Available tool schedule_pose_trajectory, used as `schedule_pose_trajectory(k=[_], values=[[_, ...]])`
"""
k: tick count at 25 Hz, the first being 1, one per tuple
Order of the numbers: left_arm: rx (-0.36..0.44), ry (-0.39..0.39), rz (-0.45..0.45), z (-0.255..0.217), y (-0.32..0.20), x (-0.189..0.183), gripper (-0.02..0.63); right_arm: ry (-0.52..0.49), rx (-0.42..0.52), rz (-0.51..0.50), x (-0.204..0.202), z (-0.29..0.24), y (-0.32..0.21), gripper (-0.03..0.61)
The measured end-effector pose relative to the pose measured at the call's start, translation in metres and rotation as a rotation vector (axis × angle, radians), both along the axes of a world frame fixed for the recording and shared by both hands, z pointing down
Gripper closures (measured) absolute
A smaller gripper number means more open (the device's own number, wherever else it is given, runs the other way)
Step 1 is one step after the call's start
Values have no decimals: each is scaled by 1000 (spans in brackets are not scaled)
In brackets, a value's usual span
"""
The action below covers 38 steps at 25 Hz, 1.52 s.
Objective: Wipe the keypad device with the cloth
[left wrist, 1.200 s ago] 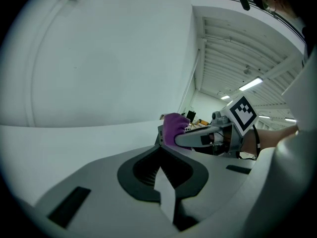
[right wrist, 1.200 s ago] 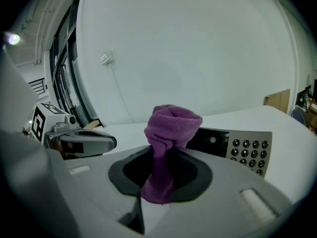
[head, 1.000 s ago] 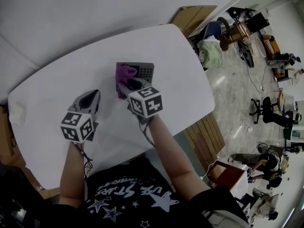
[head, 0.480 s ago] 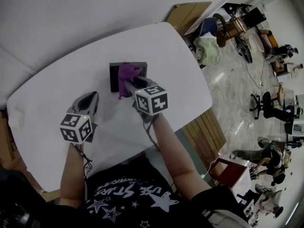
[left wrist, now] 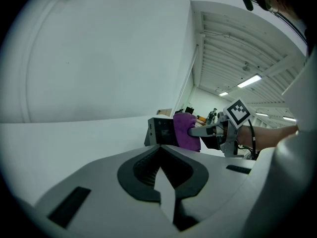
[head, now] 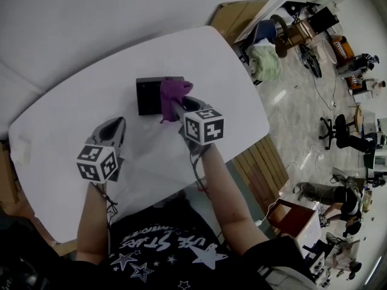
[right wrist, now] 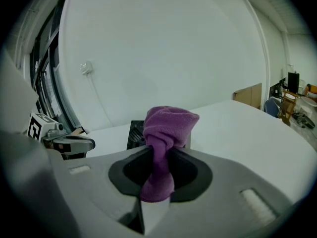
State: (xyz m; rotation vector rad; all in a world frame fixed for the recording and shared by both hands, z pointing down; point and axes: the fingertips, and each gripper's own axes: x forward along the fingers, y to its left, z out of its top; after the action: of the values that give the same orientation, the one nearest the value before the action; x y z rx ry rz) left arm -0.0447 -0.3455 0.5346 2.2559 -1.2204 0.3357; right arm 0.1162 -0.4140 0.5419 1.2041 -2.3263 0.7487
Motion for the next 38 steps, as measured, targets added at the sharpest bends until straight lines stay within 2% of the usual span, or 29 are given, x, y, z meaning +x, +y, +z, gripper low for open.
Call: schedule_pose_trajectory(k=[12,17,22,28,33,38], values=[[5,-3,13,-3,7,10,609,29,-24,134,56,6,3,492],[19,-3,7,-13,14,11,609,22,-23,159,69,-1,12,492],[37,-9,15,-21,22,5,609,10,-10,155,63,-9,20,492],[66,40,-9,-38,36,-10,609,1,3,138,44,-19,40,492],[63,54,12,-36,48,-24,609,-10,4,131,21,-22,56,492],[53,67,62,-30,51,-35,609,-11,4,174,3,-25,72,492]])
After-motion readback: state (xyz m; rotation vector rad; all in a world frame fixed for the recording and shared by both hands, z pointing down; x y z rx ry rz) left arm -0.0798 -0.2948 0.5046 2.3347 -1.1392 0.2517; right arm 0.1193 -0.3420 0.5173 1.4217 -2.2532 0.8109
